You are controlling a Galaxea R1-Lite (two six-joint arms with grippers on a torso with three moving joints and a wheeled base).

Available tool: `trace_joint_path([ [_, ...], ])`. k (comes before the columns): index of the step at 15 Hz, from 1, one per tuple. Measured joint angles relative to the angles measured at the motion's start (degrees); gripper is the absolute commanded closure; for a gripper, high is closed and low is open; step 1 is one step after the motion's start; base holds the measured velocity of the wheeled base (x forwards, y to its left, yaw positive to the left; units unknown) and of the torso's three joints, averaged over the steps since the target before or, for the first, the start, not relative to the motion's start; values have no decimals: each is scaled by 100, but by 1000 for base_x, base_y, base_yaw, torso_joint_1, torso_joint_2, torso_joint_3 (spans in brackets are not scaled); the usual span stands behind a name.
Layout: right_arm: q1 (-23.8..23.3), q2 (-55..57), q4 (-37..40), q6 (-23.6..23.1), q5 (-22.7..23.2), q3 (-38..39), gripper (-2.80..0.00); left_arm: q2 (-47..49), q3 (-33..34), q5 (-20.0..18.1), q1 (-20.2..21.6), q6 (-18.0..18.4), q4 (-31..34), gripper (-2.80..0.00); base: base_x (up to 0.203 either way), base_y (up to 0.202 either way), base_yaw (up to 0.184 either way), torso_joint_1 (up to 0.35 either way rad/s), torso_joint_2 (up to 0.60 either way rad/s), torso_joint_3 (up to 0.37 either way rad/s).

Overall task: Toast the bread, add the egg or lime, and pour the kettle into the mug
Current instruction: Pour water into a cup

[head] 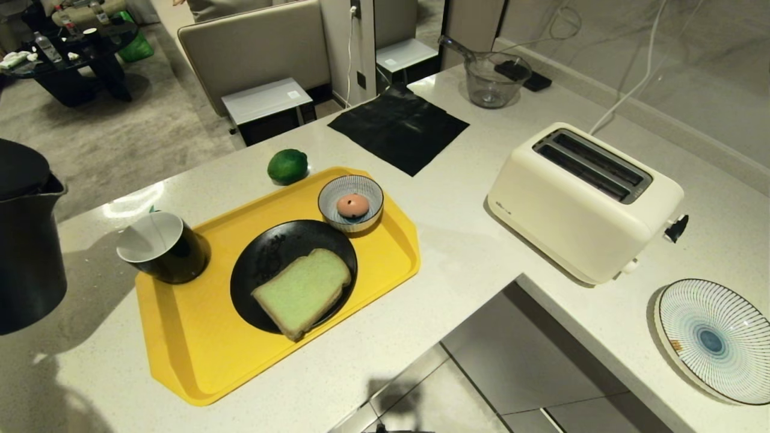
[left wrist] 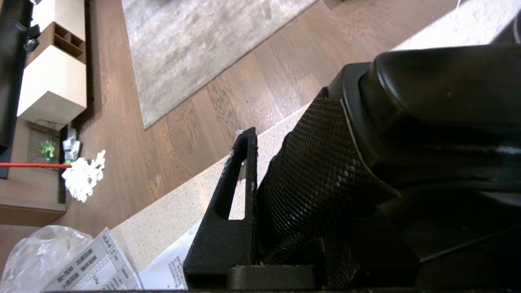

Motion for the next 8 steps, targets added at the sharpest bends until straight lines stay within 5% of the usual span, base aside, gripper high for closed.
trace_joint_path([
  [8,2,0,-2,3,-4,0,0,187,-160,45,77,860,518,0,0,0,0,0,0,0],
])
